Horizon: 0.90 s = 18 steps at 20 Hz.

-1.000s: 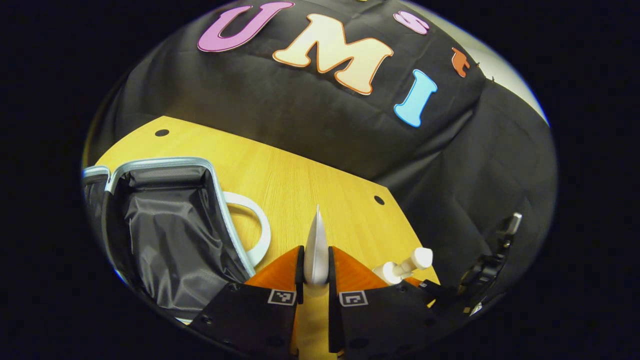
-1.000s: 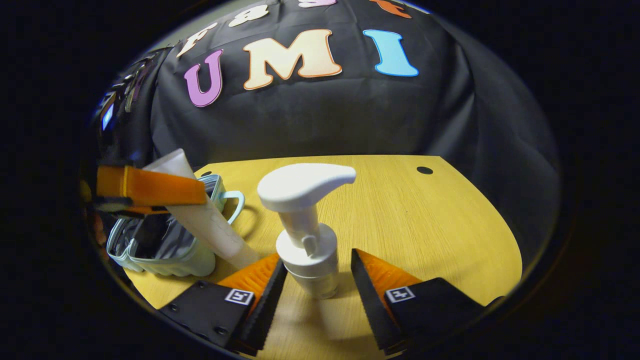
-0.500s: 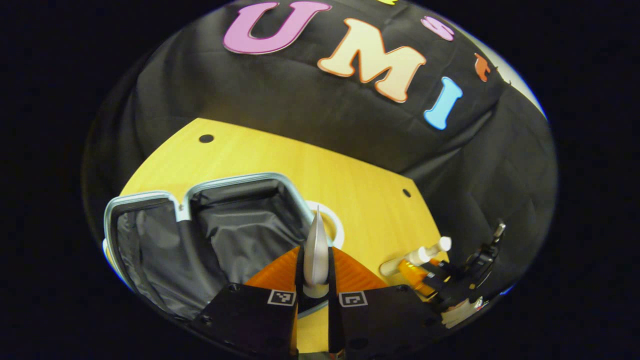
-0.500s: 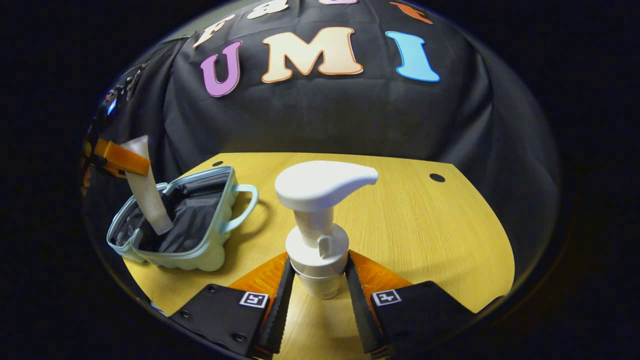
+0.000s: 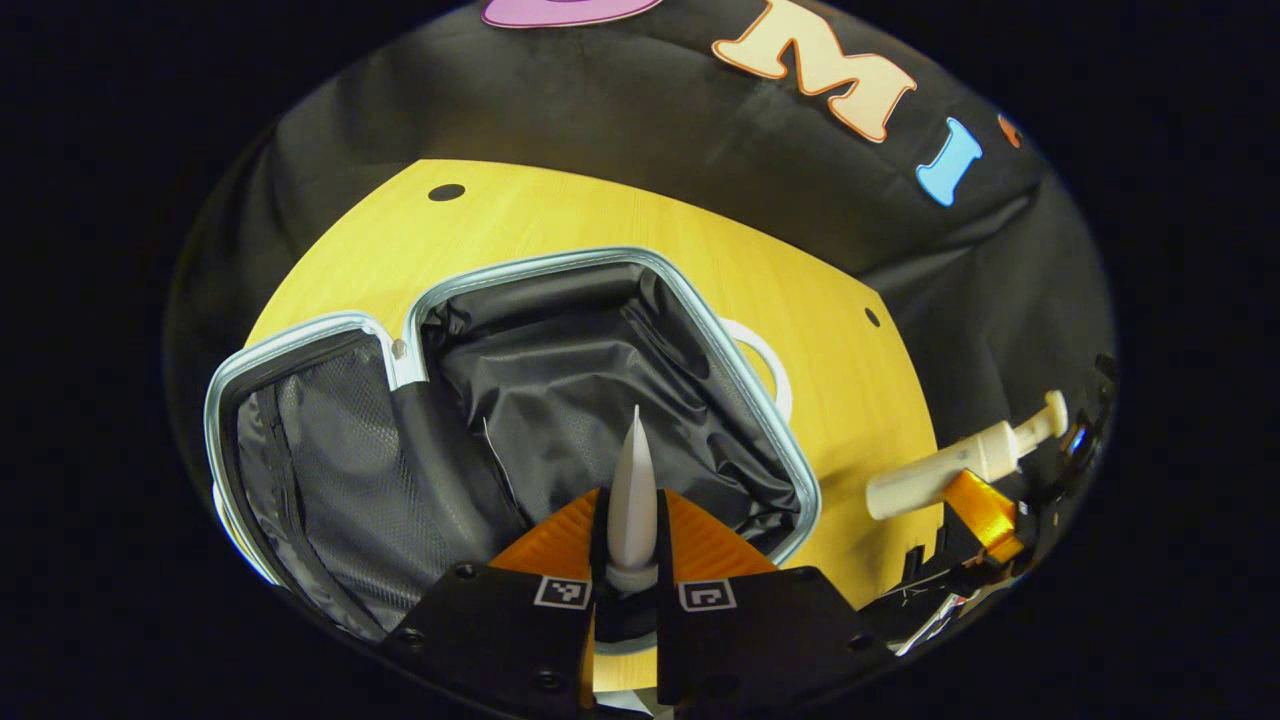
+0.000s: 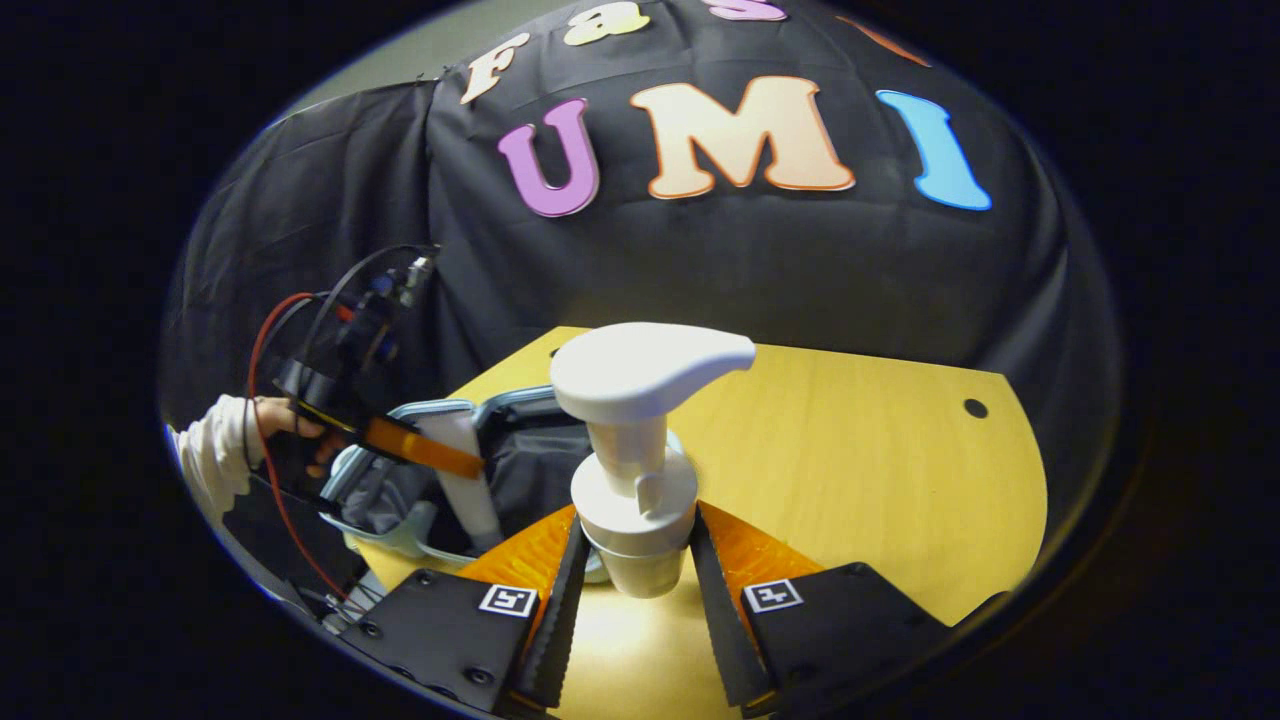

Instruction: First open the suitcase, pack the skin care products into it, and then close the suitcase.

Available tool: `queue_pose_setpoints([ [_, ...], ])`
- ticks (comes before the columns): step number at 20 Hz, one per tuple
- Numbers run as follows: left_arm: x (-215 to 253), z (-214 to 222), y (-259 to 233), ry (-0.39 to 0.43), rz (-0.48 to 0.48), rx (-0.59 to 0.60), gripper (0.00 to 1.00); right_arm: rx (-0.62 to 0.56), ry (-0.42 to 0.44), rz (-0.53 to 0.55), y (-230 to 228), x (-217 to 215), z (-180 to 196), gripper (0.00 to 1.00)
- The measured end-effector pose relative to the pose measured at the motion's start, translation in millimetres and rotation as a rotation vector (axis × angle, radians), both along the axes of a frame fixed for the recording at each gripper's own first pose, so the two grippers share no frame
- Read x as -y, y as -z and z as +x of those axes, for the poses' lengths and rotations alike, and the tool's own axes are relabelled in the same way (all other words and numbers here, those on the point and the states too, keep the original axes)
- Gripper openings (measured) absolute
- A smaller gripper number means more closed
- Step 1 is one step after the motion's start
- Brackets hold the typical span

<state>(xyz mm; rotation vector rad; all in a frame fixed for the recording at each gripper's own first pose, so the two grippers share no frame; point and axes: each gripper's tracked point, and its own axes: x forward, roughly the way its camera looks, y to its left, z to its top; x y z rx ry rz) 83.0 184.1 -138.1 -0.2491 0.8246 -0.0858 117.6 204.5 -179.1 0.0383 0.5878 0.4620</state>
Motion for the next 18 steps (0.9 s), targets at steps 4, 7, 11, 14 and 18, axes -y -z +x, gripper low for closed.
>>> queue_pose_setpoints([
  [4,-7.9,10.8,-8.7,-0.044,0.013,0.067,0.33,-0.023,-0.11,0.022,-1.8,-52.9,-1.2,0.6],
  [7,-32.2,9.0,-37.9,-0.101,0.101,0.193,0.77,-0.049,-0.173,0.02,11.0,-84.1,1.7,0.6],
  [11,-48.7,-23.3,-86.5,-0.175,0.123,0.356,0.92,-0.149,-0.221,-0.032,49.1,-111.4,10.3,0.6],
  [14,-72.5,-61.3,-106.8,-0.255,0.106,0.426,0.94,-0.208,-0.244,-0.084,74.8,-123.5,18.8,0.59],
  [18,-89.3,-113.5,-116.7,-0.376,0.031,0.485,0.94,-0.235,-0.248,-0.134,96.4,-128.8,19.5,0.6],
])
